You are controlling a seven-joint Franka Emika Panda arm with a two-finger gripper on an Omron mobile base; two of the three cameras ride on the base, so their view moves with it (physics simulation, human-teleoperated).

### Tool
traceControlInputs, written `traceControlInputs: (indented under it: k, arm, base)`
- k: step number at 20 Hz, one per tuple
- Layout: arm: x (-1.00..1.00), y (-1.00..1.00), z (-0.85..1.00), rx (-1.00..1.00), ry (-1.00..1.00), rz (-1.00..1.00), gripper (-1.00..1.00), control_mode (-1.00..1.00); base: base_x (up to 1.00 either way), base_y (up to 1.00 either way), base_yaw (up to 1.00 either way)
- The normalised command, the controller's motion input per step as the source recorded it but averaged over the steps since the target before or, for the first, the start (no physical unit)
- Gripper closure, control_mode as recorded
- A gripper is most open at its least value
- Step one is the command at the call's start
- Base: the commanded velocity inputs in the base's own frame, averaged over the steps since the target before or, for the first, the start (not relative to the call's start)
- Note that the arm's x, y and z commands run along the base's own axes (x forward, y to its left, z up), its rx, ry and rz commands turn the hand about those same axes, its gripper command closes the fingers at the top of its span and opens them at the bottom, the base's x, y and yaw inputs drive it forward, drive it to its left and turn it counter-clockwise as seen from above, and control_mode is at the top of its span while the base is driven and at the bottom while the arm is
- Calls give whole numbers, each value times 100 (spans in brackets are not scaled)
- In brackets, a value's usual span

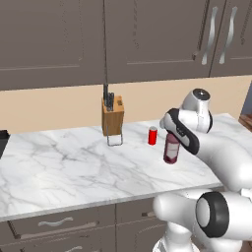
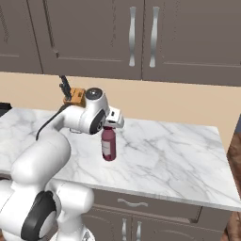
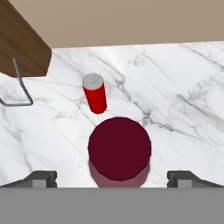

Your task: Move the drinks to the dining counter.

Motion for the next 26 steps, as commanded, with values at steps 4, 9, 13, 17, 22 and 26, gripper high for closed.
traceControlInputs:
  k: [4,9,13,17,22,26]
  arm:
    - [18,-12,-9,0,0,0,-100,-100]
    - [18,-6,-12,0,0,0,-100,-100]
    - [18,0,-16,0,0,0,-100,-100]
    - [9,0,-19,0,0,0,-100,-100]
    - [0,0,-33,0,0,0,100,-100]
    - [0,0,-31,0,0,0,100,-100]
  base:
    - [0,0,0]
    - [0,0,0]
    - [0,0,0]
    - [0,0,0]
    - [0,0,0]
    - [0,0,0]
